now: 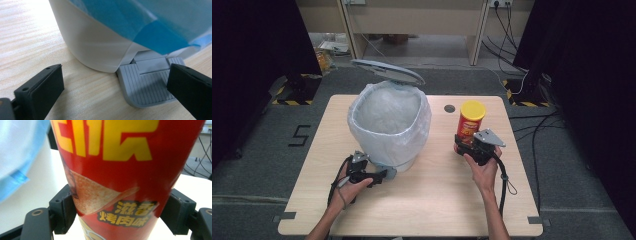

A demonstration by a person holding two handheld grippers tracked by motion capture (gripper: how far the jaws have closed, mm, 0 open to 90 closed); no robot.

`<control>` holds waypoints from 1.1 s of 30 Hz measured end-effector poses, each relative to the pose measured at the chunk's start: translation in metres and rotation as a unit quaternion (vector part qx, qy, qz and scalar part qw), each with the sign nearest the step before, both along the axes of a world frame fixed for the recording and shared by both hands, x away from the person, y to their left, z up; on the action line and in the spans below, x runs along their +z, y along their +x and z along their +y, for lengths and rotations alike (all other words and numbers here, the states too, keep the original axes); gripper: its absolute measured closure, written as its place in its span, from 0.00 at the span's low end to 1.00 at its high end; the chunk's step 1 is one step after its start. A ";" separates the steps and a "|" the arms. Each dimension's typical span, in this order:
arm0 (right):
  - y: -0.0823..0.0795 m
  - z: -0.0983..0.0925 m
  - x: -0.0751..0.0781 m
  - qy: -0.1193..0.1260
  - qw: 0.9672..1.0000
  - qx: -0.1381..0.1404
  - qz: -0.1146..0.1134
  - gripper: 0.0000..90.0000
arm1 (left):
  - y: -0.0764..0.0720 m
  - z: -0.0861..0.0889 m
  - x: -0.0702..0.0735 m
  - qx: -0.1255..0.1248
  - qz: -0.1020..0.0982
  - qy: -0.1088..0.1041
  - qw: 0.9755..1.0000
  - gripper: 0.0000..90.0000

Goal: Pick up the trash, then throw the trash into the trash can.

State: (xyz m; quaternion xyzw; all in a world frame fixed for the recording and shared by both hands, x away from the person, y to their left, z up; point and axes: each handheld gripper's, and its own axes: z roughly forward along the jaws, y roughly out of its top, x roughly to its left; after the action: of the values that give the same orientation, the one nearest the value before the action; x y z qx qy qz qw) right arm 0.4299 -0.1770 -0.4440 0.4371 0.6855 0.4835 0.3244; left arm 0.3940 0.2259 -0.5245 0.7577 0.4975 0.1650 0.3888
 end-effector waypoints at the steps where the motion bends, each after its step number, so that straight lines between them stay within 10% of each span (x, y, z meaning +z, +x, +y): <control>1: -0.002 0.001 0.004 0.000 1.000 0.002 -0.001 0.27 | 0.000 0.000 0.000 0.000 0.000 0.000 1.000 0.00; 33: -0.045 0.037 0.117 0.005 0.996 0.076 -0.039 0.27 | 0.000 0.000 0.000 -0.001 0.001 -0.002 1.000 0.00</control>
State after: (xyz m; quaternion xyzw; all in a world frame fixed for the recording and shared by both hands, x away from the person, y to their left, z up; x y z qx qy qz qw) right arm 0.3849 -0.1405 -0.3273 0.3665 0.7011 0.5268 0.3106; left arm 0.3941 0.2259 -0.5244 0.7575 0.4974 0.1632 0.3901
